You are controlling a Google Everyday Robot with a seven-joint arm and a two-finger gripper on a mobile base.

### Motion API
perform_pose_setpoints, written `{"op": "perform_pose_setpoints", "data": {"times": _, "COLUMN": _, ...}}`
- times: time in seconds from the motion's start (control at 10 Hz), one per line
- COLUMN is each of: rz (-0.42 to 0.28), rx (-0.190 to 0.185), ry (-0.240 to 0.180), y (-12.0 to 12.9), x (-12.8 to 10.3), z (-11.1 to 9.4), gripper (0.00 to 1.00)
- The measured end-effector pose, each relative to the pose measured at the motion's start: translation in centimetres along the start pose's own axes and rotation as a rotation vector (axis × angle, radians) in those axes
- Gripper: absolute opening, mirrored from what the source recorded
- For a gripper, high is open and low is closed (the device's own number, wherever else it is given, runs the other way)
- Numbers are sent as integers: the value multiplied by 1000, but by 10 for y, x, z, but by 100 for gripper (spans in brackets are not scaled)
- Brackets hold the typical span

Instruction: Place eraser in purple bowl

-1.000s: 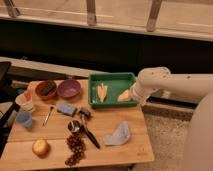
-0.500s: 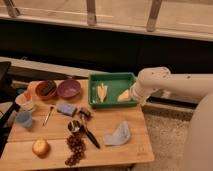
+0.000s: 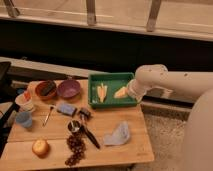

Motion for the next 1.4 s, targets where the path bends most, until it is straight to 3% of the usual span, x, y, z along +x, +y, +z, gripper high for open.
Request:
{"op": "perform_pose_setpoints", "data": {"times": 0.5, "rz": -178, "rx": -27, "ry": -31, "y": 112, "x": -46, "z": 18, "gripper": 79}}
{"op": "perform_pose_setpoints", "data": {"times": 0.8, "rz": -310, "rx": -81, "ry": -34, "y": 191, "x": -53, "z": 32, "gripper": 79}}
{"op": "perform_pose_setpoints", "data": {"times": 0.9, "rz": -321, "rx": -90, "ry": -33, "y": 200, "x": -52, "z": 33, "gripper": 79}}
{"op": "perform_pose_setpoints", "data": {"times": 1.3, "rz": -318, "rx": -85, "ry": -33, "y": 194, "x": -52, "z": 33, "gripper": 79}}
{"op": "perform_pose_setpoints", "data": {"times": 1.4, "rz": -313, "rx": -60, "ry": -48, "y": 183, "x": -50, "z": 28, "gripper": 79}}
